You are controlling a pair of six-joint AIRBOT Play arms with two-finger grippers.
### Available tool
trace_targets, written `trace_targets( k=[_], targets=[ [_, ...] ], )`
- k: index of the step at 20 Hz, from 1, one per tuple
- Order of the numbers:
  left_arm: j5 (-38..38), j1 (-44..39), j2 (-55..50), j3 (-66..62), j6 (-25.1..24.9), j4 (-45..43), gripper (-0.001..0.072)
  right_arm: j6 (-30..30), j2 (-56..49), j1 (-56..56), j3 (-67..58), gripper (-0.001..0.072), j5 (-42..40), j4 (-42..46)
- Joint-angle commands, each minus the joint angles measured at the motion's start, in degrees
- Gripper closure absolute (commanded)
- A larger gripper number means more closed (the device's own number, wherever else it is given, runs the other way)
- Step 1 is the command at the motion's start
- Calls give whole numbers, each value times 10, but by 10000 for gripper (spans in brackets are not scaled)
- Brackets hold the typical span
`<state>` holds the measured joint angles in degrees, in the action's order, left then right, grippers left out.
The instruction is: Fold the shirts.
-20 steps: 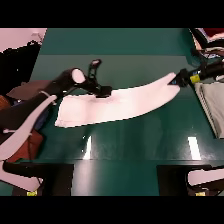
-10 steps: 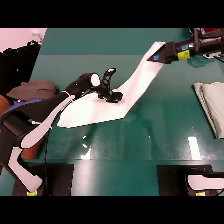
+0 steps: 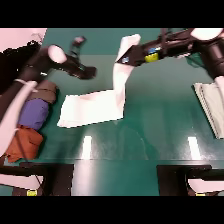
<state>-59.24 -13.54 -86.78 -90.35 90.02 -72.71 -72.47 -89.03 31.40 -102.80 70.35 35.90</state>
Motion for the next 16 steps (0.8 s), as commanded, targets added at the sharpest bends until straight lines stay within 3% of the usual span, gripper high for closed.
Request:
trace_targets(
  k=[1,3,4,6,7,10,13,16],
  targets=[
    [-34,97,104,-1,0,-77,686,19,-49,100,-1,689,-85,-4],
    [-42,144,151,-1,0,-84,686,30,-90,156,-1,686,-131,-4],
    [-44,161,166,-1,0,-84,687,37,-110,181,-1,630,-155,-4],
    [-47,185,186,-1,0,-84,686,49,-138,217,-1,218,-195,-4],
    [-51,190,188,-1,0,-83,686,50,-146,225,-1,131,-199,-3],
    [-67,190,189,-1,0,-78,686,49,-142,213,0,142,-152,17],
    [-76,190,189,-1,0,-65,686,23,-123,155,3,142,-48,78],
    [-91,190,189,-1,0,-63,686,-6,-82,78,73,143,-9,124]
  ],
)
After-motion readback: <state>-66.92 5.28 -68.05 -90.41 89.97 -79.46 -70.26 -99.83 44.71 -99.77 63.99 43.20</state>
